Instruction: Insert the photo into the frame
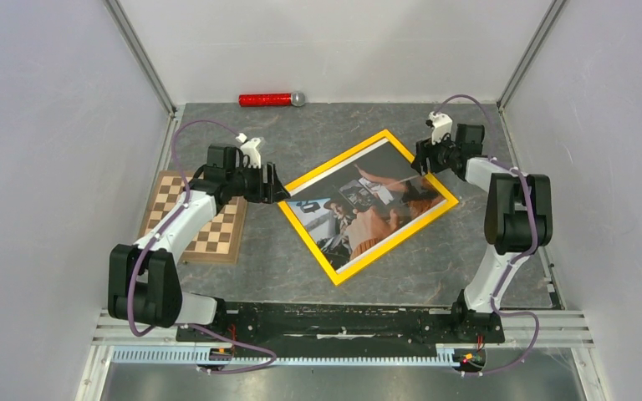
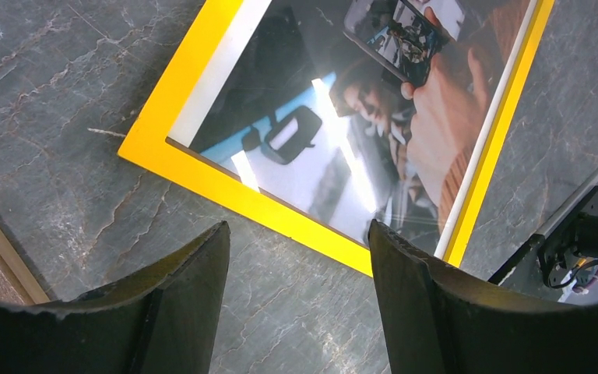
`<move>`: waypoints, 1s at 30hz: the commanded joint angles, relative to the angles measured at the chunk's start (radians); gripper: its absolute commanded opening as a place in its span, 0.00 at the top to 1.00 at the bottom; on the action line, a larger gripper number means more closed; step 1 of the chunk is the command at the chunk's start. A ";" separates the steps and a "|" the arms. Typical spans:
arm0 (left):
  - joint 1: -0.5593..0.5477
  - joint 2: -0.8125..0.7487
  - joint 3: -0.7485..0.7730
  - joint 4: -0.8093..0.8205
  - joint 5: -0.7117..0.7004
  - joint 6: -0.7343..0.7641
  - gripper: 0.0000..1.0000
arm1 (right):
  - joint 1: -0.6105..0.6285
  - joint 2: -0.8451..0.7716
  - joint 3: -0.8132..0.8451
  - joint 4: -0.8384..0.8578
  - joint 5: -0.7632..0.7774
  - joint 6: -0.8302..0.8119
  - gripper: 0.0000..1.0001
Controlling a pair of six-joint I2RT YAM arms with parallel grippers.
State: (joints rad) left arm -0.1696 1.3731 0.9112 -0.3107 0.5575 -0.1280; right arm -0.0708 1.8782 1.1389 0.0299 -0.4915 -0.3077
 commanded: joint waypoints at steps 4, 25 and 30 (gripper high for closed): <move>-0.001 -0.011 0.003 -0.002 0.012 0.079 0.28 | 0.003 0.072 0.076 0.016 -0.002 -0.021 0.38; -0.001 -0.009 0.000 -0.004 0.029 0.094 0.28 | -0.004 0.117 0.090 0.014 0.010 -0.028 0.57; -0.001 -0.008 -0.004 -0.005 0.010 0.093 0.28 | -0.006 0.122 0.084 0.012 0.020 -0.028 0.61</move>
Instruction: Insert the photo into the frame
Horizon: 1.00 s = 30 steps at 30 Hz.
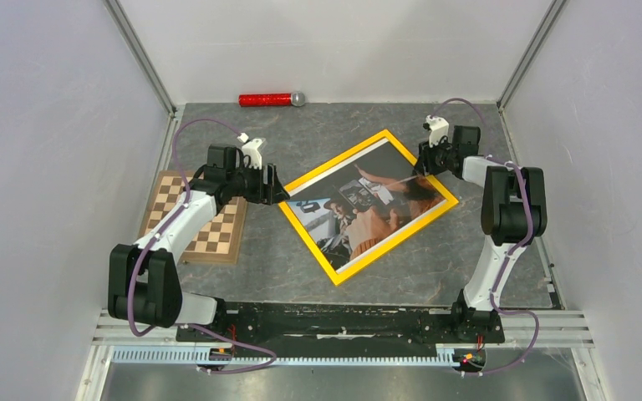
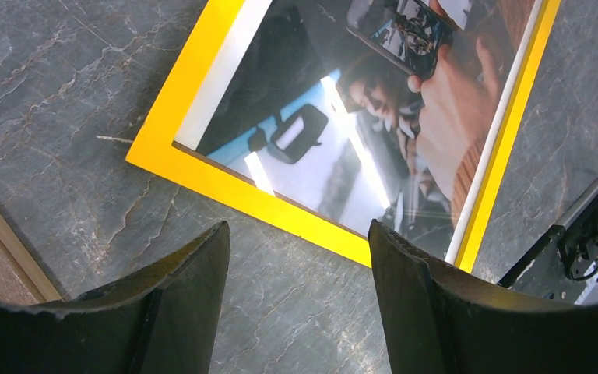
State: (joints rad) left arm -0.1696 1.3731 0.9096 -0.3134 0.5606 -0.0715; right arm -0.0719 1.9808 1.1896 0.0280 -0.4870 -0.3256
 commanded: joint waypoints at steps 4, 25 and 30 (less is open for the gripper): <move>-0.001 -0.004 -0.003 -0.018 -0.038 0.036 0.28 | -0.005 0.026 0.035 -0.002 0.024 -0.020 0.65; -0.017 0.179 -0.037 -0.015 -0.120 -0.117 0.24 | -0.083 -0.089 -0.122 -0.016 0.022 0.029 0.78; -0.039 0.220 -0.006 0.021 -0.111 -0.162 0.24 | -0.086 -0.165 -0.217 -0.007 0.019 0.052 0.79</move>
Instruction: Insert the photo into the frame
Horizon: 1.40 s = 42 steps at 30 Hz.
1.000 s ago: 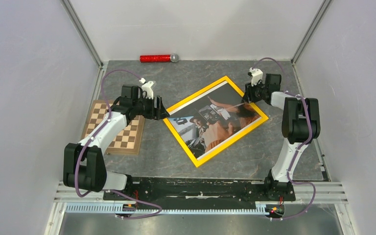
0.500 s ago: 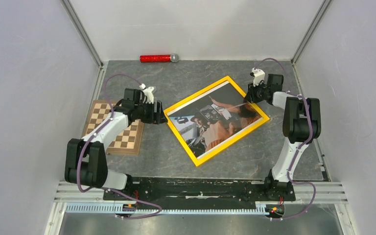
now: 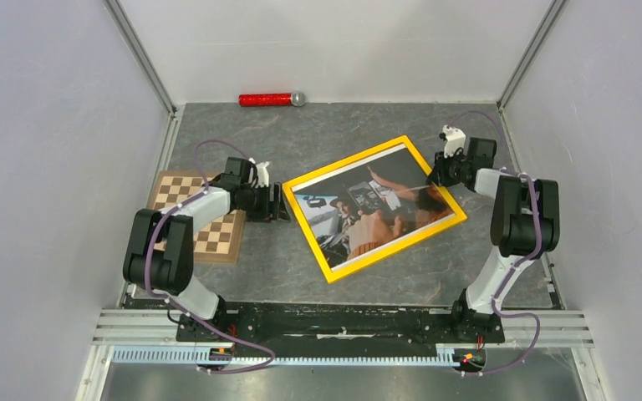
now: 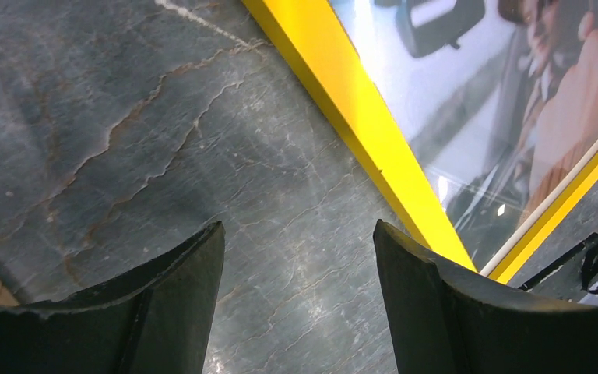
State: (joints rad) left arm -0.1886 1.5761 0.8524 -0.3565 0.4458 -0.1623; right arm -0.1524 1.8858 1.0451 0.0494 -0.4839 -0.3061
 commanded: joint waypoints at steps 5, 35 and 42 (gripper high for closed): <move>-0.050 0.074 0.074 0.084 0.001 -0.114 0.25 | -0.009 -0.164 -0.180 -0.025 0.007 0.078 0.78; -0.079 0.290 0.326 0.143 -0.075 -0.121 0.67 | -0.001 -0.380 -0.355 -0.011 -0.040 0.190 0.68; -0.078 0.382 0.481 0.133 -0.131 -0.115 0.67 | 0.021 -0.302 -0.280 0.040 -0.027 0.233 0.68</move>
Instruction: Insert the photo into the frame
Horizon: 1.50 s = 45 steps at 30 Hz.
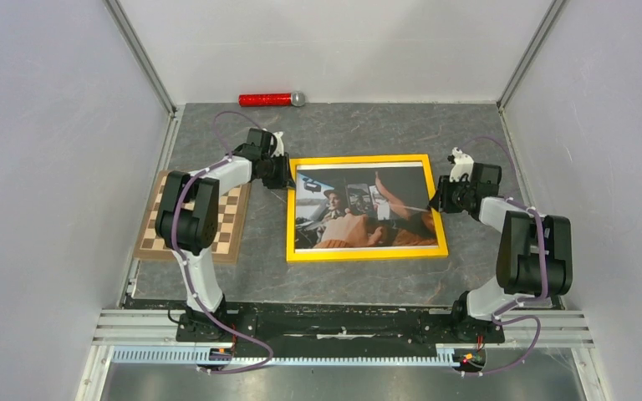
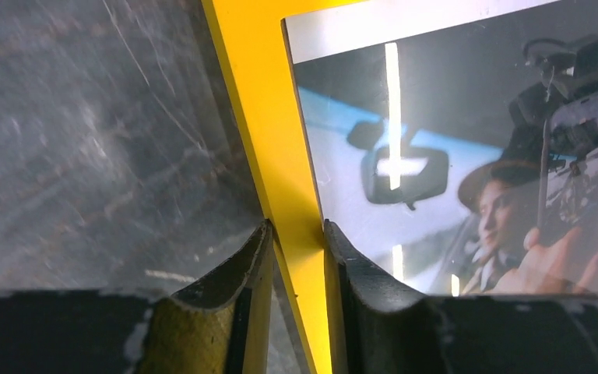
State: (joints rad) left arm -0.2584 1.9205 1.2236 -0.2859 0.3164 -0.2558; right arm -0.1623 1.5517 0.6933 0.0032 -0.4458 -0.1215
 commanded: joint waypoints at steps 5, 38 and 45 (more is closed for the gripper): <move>-0.004 0.114 0.215 0.046 -0.014 -0.023 0.64 | 0.046 0.092 0.115 0.113 -0.059 0.085 0.68; 0.110 -0.685 -0.191 0.086 -0.198 0.183 0.06 | 0.011 -0.394 0.123 -0.061 0.287 -0.034 0.02; 0.113 -0.899 -0.337 0.093 -0.195 0.253 0.05 | 0.010 -0.570 0.017 -0.104 0.335 -0.043 0.02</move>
State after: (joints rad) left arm -0.1467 1.1042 0.9234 -0.2314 0.1505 -0.0959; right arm -0.1501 1.0931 0.7757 -0.0872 -0.1593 -0.1574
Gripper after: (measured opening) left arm 0.944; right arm 0.979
